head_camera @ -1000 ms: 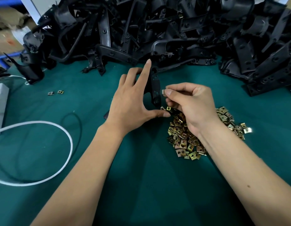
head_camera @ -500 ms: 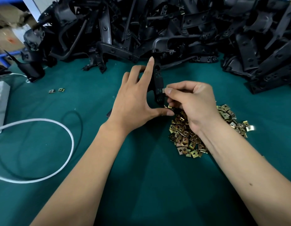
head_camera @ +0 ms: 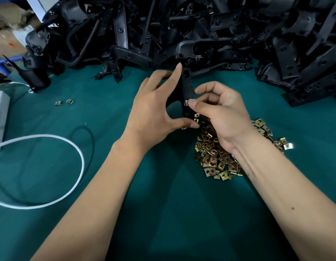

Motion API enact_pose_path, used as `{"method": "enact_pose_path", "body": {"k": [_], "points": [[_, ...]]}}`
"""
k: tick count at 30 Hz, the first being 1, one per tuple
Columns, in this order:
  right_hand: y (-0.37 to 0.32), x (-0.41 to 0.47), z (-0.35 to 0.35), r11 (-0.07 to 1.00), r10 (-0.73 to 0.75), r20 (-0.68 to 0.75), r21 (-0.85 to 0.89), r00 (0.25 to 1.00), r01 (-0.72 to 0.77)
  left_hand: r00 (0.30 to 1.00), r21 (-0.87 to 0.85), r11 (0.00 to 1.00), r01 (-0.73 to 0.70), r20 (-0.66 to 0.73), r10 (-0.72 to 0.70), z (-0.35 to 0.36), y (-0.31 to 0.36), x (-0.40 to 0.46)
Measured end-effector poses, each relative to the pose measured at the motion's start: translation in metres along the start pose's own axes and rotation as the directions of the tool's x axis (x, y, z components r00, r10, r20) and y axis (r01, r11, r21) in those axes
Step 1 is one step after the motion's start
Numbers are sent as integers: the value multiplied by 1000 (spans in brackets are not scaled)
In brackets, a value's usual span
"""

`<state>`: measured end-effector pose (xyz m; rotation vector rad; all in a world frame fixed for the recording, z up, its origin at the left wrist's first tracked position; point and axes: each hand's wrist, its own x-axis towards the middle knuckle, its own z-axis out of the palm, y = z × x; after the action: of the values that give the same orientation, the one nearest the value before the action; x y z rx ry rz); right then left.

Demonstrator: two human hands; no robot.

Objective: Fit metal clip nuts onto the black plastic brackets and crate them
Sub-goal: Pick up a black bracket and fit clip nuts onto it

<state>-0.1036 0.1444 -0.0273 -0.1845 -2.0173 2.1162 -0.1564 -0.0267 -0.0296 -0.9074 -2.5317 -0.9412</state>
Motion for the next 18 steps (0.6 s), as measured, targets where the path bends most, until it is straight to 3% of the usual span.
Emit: {"method": "enact_pose_path", "body": {"k": [5, 7, 9, 12, 18], "points": [[3, 4, -2, 914, -172, -7, -373, 985, 158, 998, 50, 997, 64, 13, -64, -1, -12, 1], [4, 5, -7, 752, -302, 91, -589, 949, 296, 989, 71, 987, 147, -3, -147, -2, -18, 2], [6, 5, -10, 554, -273, 299, -728, 914, 403, 975, 102, 969, 223, -39, -220, -4, -25, 2], [7, 6, -12, 429, -122, 449, -781, 885, 455, 960, 137, 950, 279, -66, -272, -6, -32, 1], [11, 9, -12, 383, -205, 441, -785, 874, 486, 969, 51, 968, 247, -9, -247, -6, -30, 1]]}}
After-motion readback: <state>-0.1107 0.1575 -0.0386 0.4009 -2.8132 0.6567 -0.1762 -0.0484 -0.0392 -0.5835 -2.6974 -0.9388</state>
